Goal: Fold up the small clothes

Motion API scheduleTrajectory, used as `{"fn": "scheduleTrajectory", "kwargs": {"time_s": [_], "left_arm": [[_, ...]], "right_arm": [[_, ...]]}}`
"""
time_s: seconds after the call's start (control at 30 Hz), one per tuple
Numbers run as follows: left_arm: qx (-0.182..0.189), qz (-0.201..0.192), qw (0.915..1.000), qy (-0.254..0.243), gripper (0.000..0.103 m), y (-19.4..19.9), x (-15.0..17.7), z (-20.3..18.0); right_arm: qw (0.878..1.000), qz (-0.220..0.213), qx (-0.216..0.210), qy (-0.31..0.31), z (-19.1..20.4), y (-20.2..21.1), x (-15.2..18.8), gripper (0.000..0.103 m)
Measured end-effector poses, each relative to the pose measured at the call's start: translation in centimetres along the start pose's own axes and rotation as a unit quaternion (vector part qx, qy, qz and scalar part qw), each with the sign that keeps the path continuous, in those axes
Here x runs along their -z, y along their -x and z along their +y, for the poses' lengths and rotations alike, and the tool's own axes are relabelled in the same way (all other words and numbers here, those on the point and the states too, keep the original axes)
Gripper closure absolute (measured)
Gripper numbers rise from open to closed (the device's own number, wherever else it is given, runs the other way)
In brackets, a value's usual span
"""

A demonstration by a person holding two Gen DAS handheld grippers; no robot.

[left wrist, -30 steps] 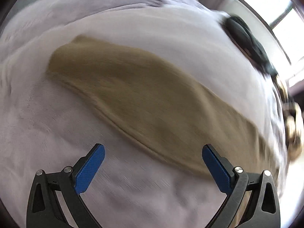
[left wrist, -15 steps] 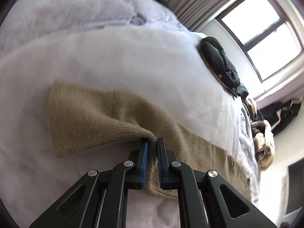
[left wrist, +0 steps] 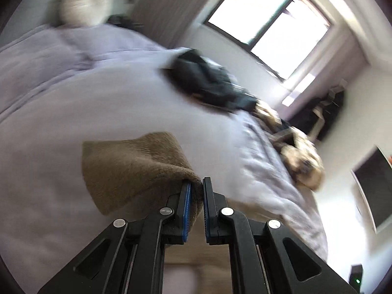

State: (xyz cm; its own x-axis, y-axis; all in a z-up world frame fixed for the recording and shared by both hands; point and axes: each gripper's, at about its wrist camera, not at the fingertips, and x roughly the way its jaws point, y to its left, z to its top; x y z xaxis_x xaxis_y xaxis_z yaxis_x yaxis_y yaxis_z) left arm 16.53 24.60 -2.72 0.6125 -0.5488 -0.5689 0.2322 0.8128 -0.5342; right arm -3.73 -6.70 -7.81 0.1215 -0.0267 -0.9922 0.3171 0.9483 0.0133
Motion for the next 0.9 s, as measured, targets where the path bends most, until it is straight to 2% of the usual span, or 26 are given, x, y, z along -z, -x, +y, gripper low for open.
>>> {"fn": "scheduleTrajectory", "kwargs": {"time_s": [0.13,0.17,0.27,0.37,0.47,0.57,0.6,0.63,0.67,0.73,0.83,0.9], "left_arm": [[0.064,0.046,0.9947,-0.065,0.093,-4.2,2.6,-8.6],[0.079,0.07,0.991,-0.082,0.093,-6.1,4.1,-11.2],[0.111,0.125,0.979,-0.116,0.093,-10.1,8.0,-15.6],[0.103,0.189,0.9642,-0.155,0.093,-14.3,13.2,-19.4],[0.075,0.23,0.9523,-0.186,0.093,-16.6,16.8,-20.5],[0.031,0.242,0.9476,-0.206,0.091,-16.5,18.7,-19.9],[0.018,0.244,0.9467,-0.209,0.084,-16.3,18.9,-19.6],[0.01,0.246,0.9465,-0.209,0.057,-15.9,19.0,-19.0],[0.003,0.242,0.9482,-0.205,0.035,-15.1,18.7,-18.6],[-0.005,0.212,0.9566,-0.199,0.034,-13.0,17.1,-17.6],[-0.023,0.193,0.9607,-0.198,0.034,-11.1,14.6,-15.7],[-0.049,0.166,0.9666,-0.189,0.034,-10.2,12.1,-13.6]], "right_arm": [[0.999,-0.007,-0.001,-0.038,-4.3,0.1,0.4,0.0],[0.999,-0.007,-0.001,-0.047,-5.3,0.1,0.5,0.0],[0.997,-0.004,0.002,-0.079,-8.6,-0.3,1.0,0.0],[0.994,0.003,0.008,-0.106,-11.7,-1.2,1.7,0.0],[0.992,0.015,0.012,-0.125,-13.9,-2.5,2.2,0.0],[0.99,0.026,0.008,-0.135,-14.9,-3.6,2.1,0.0],[0.991,0.026,0.007,-0.134,-15.0,-3.8,1.8,0.0],[0.991,0.025,0.006,-0.131,-14.8,-3.9,1.4,0.0],[0.992,0.023,0.005,-0.125,-14.6,-3.9,1.0,0.0],[0.995,0.01,0.002,-0.103,-13.5,-3.8,-0.5,0.0],[0.998,-0.019,-0.007,-0.058,-10.8,-3.4,-3.1,0.0],[0.999,-0.045,-0.009,-0.01,-8.0,-3.5,-5.4,0.0]]}}
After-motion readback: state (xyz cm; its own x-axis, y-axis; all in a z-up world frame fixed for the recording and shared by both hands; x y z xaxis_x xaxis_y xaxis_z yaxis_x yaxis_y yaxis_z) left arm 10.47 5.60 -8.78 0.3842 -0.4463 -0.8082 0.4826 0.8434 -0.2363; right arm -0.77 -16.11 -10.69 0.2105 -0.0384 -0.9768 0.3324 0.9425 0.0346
